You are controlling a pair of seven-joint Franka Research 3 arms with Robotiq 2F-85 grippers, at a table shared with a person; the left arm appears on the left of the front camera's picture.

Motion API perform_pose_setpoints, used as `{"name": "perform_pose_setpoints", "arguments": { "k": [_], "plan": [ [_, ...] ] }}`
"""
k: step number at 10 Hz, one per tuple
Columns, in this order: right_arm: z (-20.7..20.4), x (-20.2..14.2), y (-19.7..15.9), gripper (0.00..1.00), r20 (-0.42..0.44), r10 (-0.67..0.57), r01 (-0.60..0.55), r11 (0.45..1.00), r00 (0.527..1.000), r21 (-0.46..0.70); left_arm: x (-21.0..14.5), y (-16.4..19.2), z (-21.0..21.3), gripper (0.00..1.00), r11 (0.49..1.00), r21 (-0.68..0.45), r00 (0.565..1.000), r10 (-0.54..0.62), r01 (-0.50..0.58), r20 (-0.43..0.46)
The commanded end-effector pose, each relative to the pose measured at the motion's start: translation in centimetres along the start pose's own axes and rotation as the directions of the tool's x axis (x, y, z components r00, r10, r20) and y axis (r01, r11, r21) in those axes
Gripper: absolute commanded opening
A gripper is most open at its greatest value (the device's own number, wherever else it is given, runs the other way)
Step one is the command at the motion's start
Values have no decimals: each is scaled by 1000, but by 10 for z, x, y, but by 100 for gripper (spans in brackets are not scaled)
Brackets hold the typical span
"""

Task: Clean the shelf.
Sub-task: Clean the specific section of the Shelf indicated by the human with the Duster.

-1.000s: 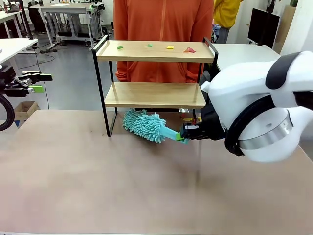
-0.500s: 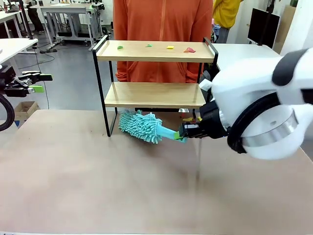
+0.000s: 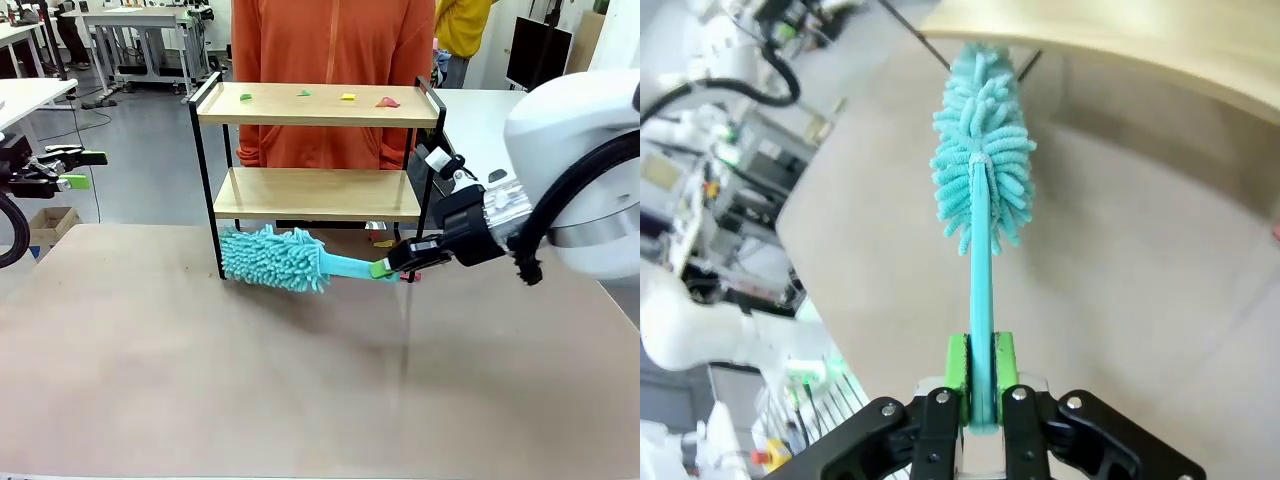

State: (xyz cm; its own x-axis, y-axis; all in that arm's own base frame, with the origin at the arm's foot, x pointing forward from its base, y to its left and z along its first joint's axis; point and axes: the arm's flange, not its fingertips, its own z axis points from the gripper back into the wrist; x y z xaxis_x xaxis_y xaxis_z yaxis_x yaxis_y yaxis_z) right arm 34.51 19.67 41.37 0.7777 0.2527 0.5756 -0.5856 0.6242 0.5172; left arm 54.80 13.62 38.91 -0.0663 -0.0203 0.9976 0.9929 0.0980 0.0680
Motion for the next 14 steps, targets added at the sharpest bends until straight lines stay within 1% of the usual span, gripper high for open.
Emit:
{"name": "perform_pose_setpoints", "arguments": {
  "k": [1,2,5,7,9,10,11,12,13,14],
  "plan": [
    [63,-59,8,14,-93,101,-104,994,991,-28,2,-2,0,100,1000,-3,1000,-16,16,7],
    [82,-62,9,14,-135,138,-146,988,981,-49,2,-2,0,100,1000,-3,1000,-16,16,7],
    [147,-68,6,14,-216,166,-192,976,962,-102,2,-2,0,100,1000,-3,1000,-16,16,7],
    [193,-77,6,14,-241,184,-207,976,953,-74,2,-2,0,100,1000,-3,1000,-16,16,7],
    [233,-94,22,14,-228,203,-226,971,952,-80,2,-2,0,100,1000,-3,1000,-16,16,7],
    [244,-101,29,14,-220,199,-226,968,955,-106,2,-2,0,100,1000,-3,1000,-16,16,7],
    [245,-104,31,14,-226,188,-222,965,956,-139,2,-2,0,100,1000,-3,1000,-16,16,7],
    [238,-104,30,14,-207,191,-224,963,960,-149,2,-2,0,100,1000,-3,1000,-16,16,7],
    [261,-71,35,14,-229,180,-209,972,957,-107,2,-2,0,100,1000,-3,1000,-16,16,7],
    [261,-71,35,14,-229,180,-209,972,957,-107,2,-2,0,100,1000,-3,1000,-16,16,7]
  ]
}}
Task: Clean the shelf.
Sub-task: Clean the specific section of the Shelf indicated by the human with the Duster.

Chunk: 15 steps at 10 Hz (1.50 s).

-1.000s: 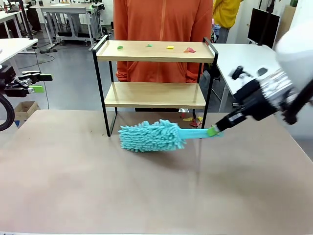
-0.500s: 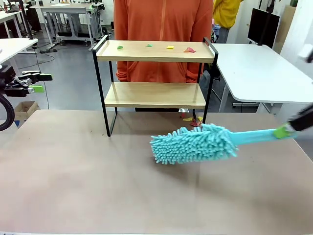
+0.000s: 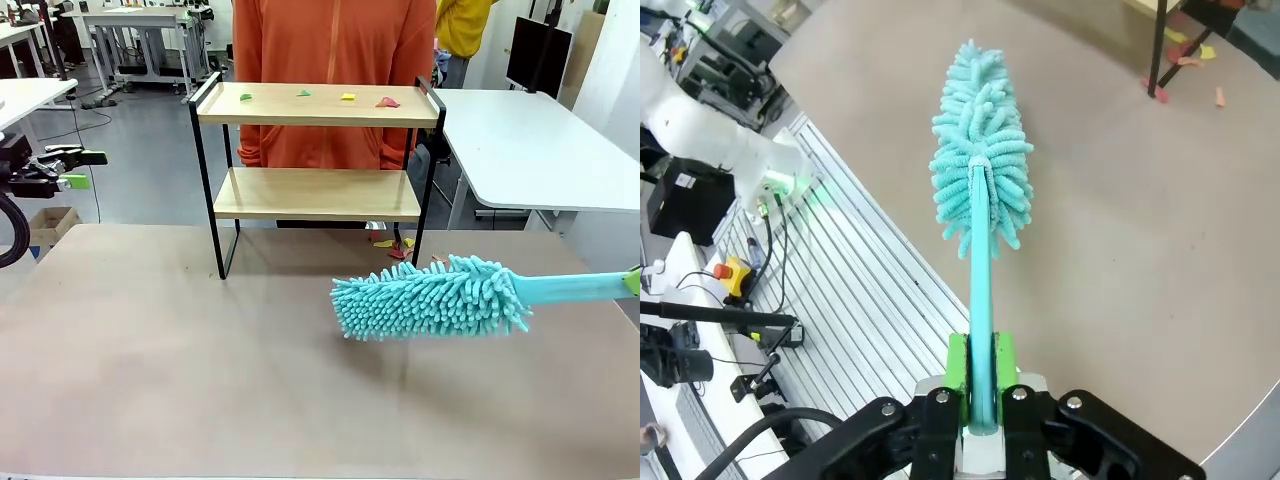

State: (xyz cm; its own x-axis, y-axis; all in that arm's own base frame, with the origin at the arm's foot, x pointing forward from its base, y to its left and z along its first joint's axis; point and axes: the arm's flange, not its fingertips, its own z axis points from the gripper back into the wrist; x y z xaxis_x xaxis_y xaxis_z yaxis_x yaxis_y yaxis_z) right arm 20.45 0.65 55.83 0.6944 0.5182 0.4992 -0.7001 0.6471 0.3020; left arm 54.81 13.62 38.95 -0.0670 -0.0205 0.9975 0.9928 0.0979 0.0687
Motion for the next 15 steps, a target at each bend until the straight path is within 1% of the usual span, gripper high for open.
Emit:
{"name": "perform_pose_setpoints", "arguments": {
  "k": [1,15],
  "plan": [
    [-3,3,-4,14,-3,6,-6,1000,1000,19,1,-2,0,100,1000,-3,1000,-16,16,8],
    [-3,3,-4,14,-3,6,-6,1000,1000,19,1,-2,0,100,1000,-3,1000,-16,16,8]
  ]
}}
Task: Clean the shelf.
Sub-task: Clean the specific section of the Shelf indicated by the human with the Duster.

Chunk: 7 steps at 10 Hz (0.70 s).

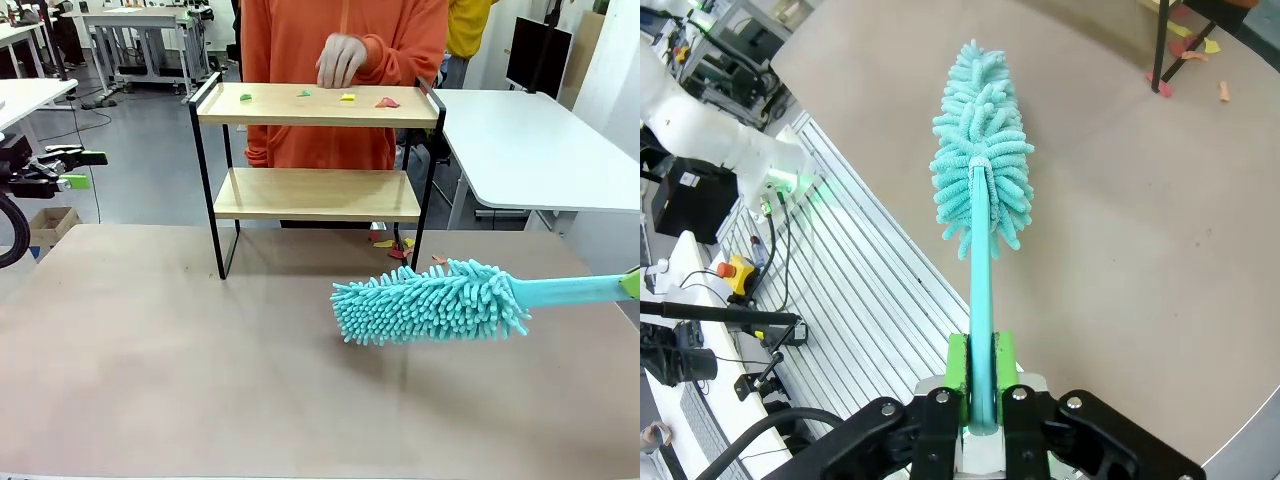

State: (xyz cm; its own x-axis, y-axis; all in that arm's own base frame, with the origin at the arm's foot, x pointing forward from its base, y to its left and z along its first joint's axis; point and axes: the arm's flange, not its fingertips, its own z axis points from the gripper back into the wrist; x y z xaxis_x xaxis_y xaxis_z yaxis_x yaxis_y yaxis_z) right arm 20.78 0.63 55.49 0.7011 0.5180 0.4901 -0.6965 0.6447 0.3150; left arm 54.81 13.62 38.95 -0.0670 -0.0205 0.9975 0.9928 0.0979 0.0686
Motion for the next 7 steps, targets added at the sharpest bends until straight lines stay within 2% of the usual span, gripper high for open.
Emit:
{"name": "perform_pose_setpoints", "arguments": {
  "k": [1,7],
  "plan": [
    [0,3,0,14,5,13,-13,1000,1000,8,1,-2,0,100,1000,-3,1000,-16,16,8],
    [0,3,0,14,5,13,-13,1000,1000,8,1,-2,0,100,1000,-3,1000,-16,16,8]
  ]
}}
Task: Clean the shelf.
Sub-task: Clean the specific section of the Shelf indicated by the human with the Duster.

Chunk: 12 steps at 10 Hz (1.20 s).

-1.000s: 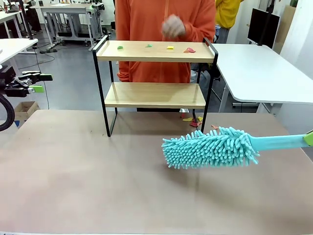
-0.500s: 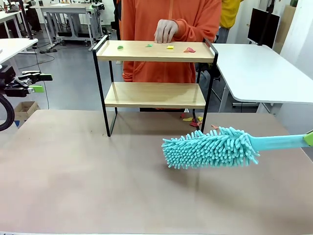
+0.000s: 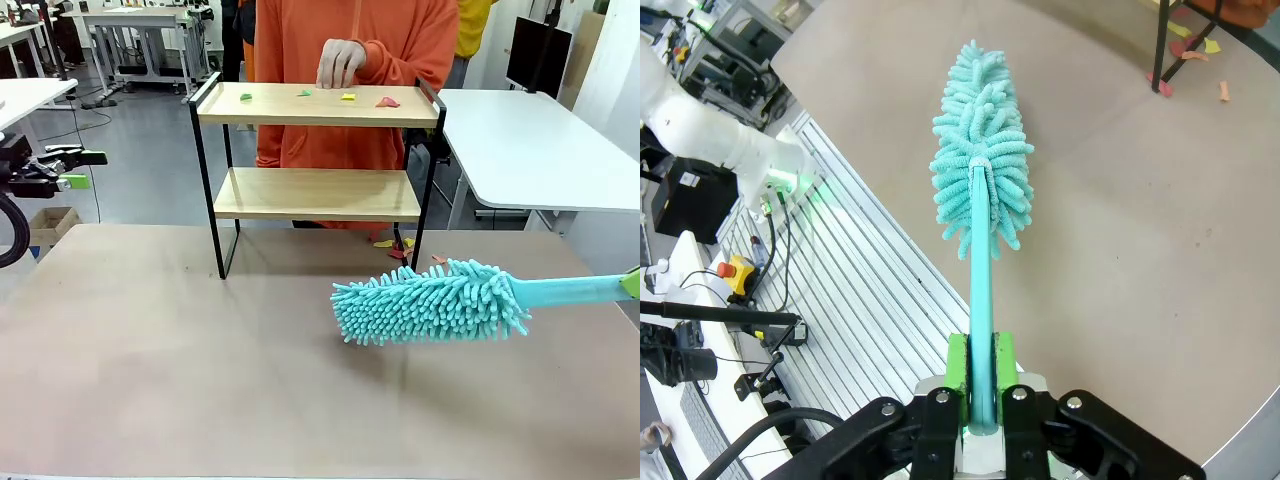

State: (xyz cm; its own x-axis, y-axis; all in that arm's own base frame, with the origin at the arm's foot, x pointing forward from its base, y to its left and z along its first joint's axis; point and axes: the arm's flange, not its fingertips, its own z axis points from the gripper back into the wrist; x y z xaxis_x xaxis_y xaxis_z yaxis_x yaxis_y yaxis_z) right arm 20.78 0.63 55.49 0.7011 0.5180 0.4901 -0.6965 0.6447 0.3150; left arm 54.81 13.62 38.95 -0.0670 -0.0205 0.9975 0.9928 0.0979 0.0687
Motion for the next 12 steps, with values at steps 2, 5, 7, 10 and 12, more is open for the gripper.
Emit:
{"name": "perform_pose_setpoints", "arguments": {
  "k": [2,5,7,10,12],
  "plan": [
    [0,3,0,14,5,13,-13,1000,1000,8,1,-2,0,100,1000,-3,1000,-16,16,8],
    [11,13,24,14,39,17,-19,999,999,45,1,-2,0,100,1000,-3,1000,-16,16,8],
    [31,42,70,14,113,36,-44,996,993,73,1,-2,0,100,1000,-3,1000,-16,16,8],
    [41,94,121,14,148,4,-28,987,989,156,1,-2,0,100,1000,-3,1000,-16,16,8],
    [30,136,162,14,253,-60,11,981,966,193,1,-2,0,100,1000,-3,1000,-16,16,8]
  ]
}}
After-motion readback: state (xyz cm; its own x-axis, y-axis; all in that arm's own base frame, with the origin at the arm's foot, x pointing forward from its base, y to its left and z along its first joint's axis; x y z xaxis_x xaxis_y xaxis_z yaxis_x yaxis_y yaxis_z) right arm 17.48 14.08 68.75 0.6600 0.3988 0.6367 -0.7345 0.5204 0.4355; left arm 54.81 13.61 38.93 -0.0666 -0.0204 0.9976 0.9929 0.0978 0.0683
